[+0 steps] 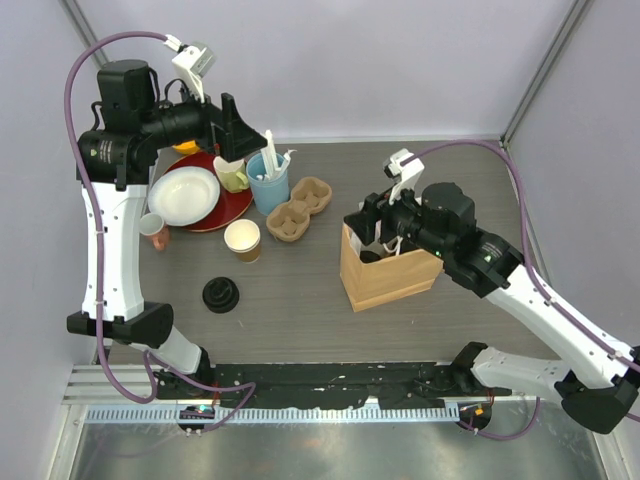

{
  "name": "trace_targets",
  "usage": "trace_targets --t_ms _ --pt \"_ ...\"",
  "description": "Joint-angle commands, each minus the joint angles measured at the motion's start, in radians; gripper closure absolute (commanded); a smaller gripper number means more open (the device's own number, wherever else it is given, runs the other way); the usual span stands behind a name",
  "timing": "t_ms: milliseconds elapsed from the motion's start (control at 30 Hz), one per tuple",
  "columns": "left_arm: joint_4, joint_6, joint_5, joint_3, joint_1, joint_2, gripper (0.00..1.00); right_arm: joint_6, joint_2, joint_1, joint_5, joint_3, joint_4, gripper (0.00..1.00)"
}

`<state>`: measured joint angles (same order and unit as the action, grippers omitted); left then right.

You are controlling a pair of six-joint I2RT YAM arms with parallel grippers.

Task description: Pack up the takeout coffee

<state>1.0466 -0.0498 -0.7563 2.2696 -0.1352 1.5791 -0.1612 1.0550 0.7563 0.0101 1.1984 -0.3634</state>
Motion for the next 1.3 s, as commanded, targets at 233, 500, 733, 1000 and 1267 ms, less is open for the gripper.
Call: trace_targets --t_ms 233,500,733,1000,1267 --pt "-0.042 -0.018 -0.029 -0.019 0.005 -0.016 0.0 0.025 0.031 -0.005 -0.096 0.162 -0.014 0.35" --pt "-0.04 -0.013 -0.028 -0.031 0.005 -0.022 0.0 -0.16 0.137 -0.075 -0.258 0.311 -0.225 0.55" --pt "-0.036 -0.007 -0.035 -0.039 0.005 -0.024 0.0 -0.184 0.217 -0.077 -0.343 0.44 -0.39 0.43" --pt "-0.033 -0.004 -0.037 -0.039 0.005 -0.022 0.0 -0.185 0.27 -0.077 -0.232 0.405 -0.359 0.47" --pt "-0.026 0.001 -0.043 -0.042 0.006 -0.024 0.0 -0.136 0.321 -0.075 -0.225 0.432 -0.321 0.71"
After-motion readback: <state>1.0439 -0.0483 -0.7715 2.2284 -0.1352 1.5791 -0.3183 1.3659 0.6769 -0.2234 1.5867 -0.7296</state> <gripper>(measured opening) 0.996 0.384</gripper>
